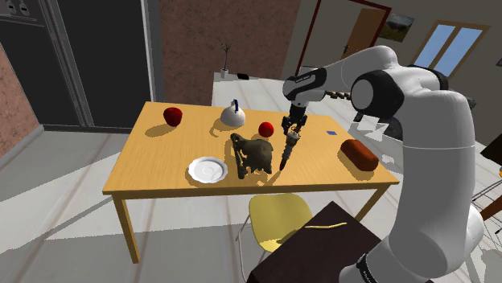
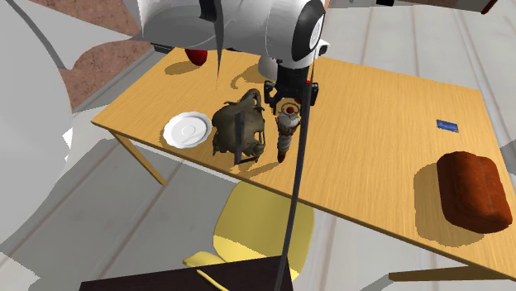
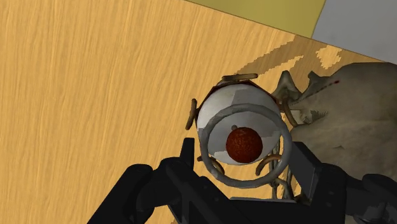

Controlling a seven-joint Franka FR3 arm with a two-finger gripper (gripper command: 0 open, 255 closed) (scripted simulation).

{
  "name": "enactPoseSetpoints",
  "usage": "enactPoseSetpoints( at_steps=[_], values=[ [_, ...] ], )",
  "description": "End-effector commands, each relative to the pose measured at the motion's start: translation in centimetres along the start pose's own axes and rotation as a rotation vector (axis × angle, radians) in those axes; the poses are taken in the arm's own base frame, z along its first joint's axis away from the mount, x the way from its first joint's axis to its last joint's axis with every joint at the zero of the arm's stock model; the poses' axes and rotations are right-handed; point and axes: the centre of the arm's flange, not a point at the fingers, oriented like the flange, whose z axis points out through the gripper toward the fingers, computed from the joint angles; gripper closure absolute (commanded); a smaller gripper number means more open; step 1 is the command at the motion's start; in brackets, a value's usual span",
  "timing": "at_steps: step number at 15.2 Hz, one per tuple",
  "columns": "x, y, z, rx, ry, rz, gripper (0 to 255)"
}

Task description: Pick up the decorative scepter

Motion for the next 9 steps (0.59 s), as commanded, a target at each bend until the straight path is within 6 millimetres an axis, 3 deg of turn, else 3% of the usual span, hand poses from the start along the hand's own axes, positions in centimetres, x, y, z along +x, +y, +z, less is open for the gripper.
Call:
enactPoseSetpoints(
  at_steps=[1, 3, 9],
  values=[
    [0.0, 0.0, 0.2, 0.001, -0.004, 0.0, 255],
    [-0.1, -0.1, 0.1, 0.001, -0.004, 0.0, 255],
    [-0.3, 0.0, -3.1, 0.001, -0.004, 0.0, 255]
  ],
)
